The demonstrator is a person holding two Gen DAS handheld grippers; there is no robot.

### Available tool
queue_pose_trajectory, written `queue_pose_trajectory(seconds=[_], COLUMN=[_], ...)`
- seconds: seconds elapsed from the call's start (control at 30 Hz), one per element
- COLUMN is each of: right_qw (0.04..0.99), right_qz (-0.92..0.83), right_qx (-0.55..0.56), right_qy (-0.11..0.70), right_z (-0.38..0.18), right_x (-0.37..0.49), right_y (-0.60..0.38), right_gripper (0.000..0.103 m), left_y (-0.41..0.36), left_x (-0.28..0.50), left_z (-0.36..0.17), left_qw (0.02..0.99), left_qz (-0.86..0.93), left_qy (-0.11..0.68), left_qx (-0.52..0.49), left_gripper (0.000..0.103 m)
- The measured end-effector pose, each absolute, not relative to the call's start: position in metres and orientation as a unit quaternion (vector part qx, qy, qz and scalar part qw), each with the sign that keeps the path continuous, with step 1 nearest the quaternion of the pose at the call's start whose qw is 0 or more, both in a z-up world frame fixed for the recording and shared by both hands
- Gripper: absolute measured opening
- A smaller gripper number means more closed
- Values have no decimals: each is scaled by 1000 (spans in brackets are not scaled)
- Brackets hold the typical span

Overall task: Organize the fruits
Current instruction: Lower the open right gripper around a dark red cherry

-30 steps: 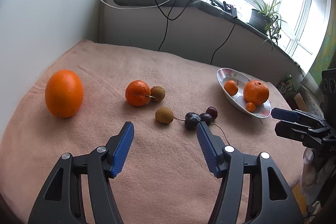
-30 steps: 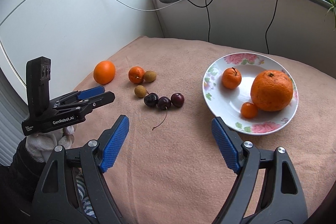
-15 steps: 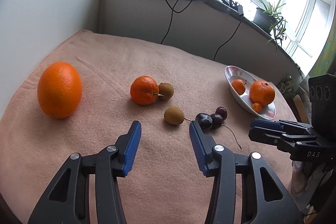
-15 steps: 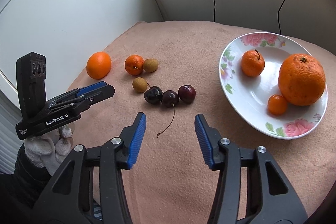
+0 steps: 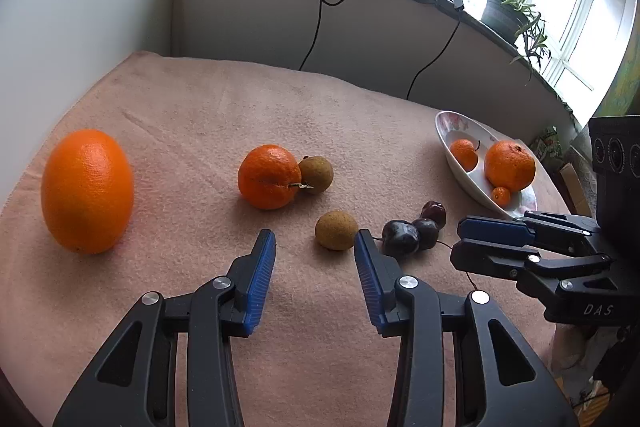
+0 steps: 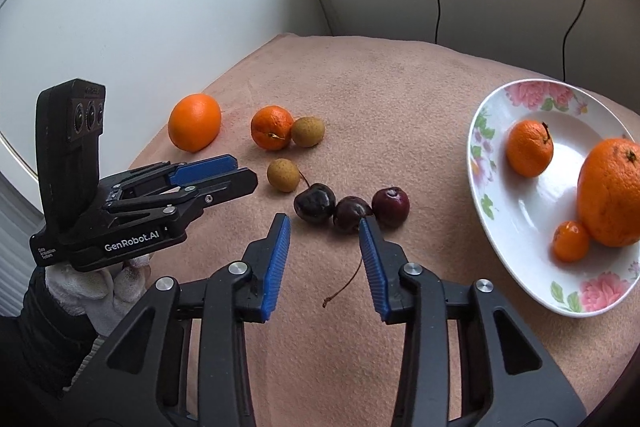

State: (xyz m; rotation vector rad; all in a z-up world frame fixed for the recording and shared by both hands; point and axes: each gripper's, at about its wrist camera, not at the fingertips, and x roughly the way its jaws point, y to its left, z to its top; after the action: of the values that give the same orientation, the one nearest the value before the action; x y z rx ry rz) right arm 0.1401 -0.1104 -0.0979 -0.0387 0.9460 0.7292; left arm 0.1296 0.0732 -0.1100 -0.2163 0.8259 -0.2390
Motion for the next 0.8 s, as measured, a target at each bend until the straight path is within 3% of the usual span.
queue_pose_trajectory(seconds=[0.57,0.8], right_qw=[808,801], right_qz=[377,376], right_qx=[-164,-209], right_qy=[423,416], right_z=[-108,-116], right_x=[150,150], right_y=[-65,-55], right_gripper=[38,38], left_y=[66,65], left_x=[150,152], left_z=[-118,-119], left_qw=[886,883], left_qz=[-145,-148], left_qy=[427,432], left_qx=[-106,-109], left_gripper=[39,29])
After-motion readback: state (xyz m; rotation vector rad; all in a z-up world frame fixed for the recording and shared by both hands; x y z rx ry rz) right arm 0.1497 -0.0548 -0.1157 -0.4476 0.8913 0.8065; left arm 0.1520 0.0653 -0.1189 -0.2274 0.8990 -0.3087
